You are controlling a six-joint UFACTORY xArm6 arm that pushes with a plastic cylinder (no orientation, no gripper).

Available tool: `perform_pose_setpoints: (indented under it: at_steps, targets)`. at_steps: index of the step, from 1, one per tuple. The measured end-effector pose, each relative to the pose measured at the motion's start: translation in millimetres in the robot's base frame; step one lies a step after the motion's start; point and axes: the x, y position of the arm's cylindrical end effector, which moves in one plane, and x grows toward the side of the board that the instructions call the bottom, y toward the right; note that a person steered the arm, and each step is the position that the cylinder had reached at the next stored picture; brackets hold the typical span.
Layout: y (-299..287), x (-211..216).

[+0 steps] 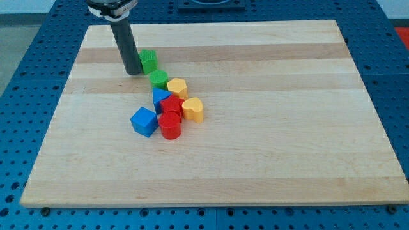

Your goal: Slide the green star diagonal to the top left of the green circle

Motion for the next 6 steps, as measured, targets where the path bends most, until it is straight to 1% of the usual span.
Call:
perform_pose_setpoints:
  at_steps: [1,2,3,4,6]
  targets:
    - [21,33]
    - [76,36]
    - [79,36]
    - [67,22]
    - [10,-22]
